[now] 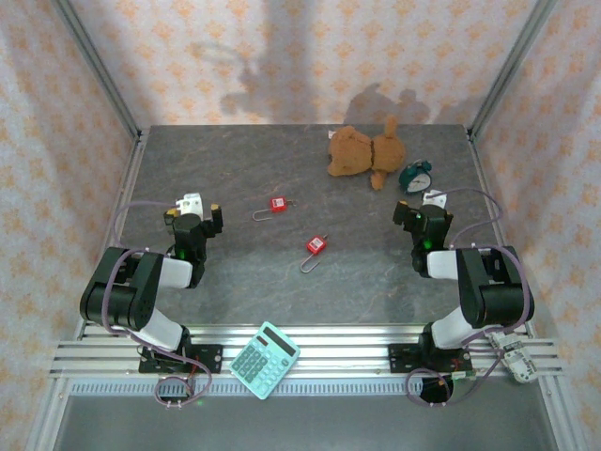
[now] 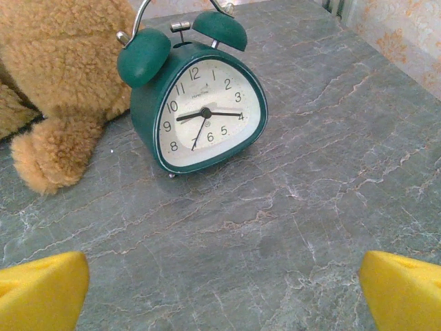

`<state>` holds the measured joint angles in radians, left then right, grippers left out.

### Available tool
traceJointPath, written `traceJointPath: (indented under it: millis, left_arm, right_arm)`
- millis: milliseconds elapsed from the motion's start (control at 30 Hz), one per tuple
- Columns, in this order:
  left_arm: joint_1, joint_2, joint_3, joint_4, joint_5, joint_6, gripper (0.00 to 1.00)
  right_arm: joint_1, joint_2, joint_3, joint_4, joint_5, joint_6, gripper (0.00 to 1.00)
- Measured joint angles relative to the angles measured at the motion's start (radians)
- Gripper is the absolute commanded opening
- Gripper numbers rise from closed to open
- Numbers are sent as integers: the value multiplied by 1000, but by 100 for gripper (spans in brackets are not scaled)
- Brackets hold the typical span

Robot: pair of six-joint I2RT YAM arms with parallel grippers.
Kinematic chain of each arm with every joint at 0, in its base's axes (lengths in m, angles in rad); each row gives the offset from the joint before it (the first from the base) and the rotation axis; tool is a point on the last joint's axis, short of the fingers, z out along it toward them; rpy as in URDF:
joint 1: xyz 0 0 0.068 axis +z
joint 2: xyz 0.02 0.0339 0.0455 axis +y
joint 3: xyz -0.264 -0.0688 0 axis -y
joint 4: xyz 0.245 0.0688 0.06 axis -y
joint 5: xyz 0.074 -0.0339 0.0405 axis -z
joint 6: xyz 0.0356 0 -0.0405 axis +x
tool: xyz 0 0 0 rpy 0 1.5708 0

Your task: Unlock with the key

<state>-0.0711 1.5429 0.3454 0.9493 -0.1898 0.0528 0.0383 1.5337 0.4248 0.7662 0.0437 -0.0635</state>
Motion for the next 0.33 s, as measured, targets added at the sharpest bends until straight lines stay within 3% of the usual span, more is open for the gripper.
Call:
traceJointPath:
  millis: [333]
  left_arm:
    - [2, 0, 2, -19, -9, -5, 100]
  right_arm:
    - [0, 0, 0, 0, 0, 0, 100]
